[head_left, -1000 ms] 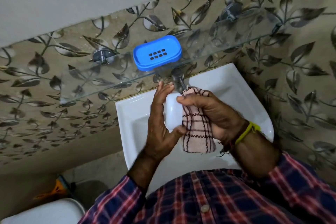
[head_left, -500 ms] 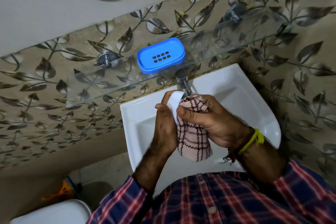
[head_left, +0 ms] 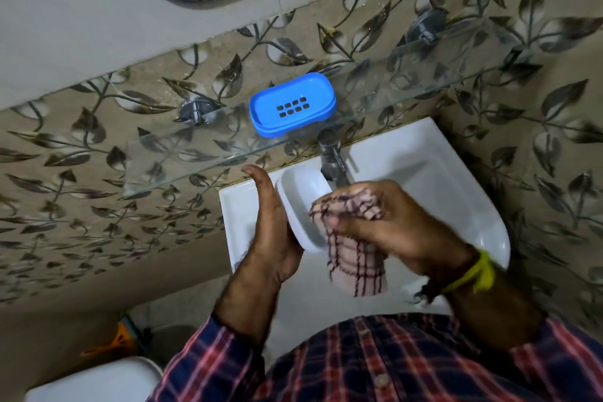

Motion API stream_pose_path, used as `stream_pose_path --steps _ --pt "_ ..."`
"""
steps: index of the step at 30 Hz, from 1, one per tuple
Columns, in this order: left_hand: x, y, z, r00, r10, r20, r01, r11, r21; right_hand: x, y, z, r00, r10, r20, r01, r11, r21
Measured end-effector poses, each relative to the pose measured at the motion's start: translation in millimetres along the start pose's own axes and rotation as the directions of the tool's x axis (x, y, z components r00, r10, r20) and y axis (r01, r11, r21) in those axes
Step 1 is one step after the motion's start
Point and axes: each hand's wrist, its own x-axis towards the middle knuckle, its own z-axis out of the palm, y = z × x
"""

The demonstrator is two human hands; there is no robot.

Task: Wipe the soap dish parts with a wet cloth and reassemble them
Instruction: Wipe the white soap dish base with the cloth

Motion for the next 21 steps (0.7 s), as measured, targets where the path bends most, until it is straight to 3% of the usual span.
stream_pose_path --steps 1,3,6,9,14,16,18,21 --pt "1 0 -4 0.999 -0.033 0.037 0.034 0.999 -0.029 0 -3 -7 0.997 0.010 -0.077 0.000 0.992 0.124" --pt "2 -5 -10 0.994 -0.062 0.095 0.068 0.996 -0.057 0 -8 -17 0.985 0.016 -0.170 0.010 0.988 0.156" --pt "4 -16 -9 0.993 -0.044 0.111 0.051 0.997 -0.061 -1 -11 -16 0.972 -0.021 -0.233 -0.014 0.989 -0.146" --pt "1 -24 -3 0.998 0.001 0.061 0.004 0.997 -0.083 -2 -20 -4 0.945 -0.088 -0.315 -0.044 0.920 -0.389" --pt "-7 -33 18 0.996 0.074 0.055 -0.070 0.996 -0.063 10 -14 36 0.909 -0.335 -0.249 0.052 0.683 -0.729" --pt "-5 -40 26 0.990 0.135 0.033 -0.132 0.988 -0.073 14 -4 46 0.886 -0.370 -0.280 0.057 0.686 -0.725" --pt "-3 -41 28 0.986 0.169 -0.008 -0.169 0.978 -0.125 14 0 47 0.888 -0.365 -0.281 0.110 0.760 -0.641" --pt "-4 -41 19 0.990 0.138 0.010 -0.133 0.973 -0.189 11 0 38 0.936 -0.322 -0.144 0.198 0.817 -0.541"
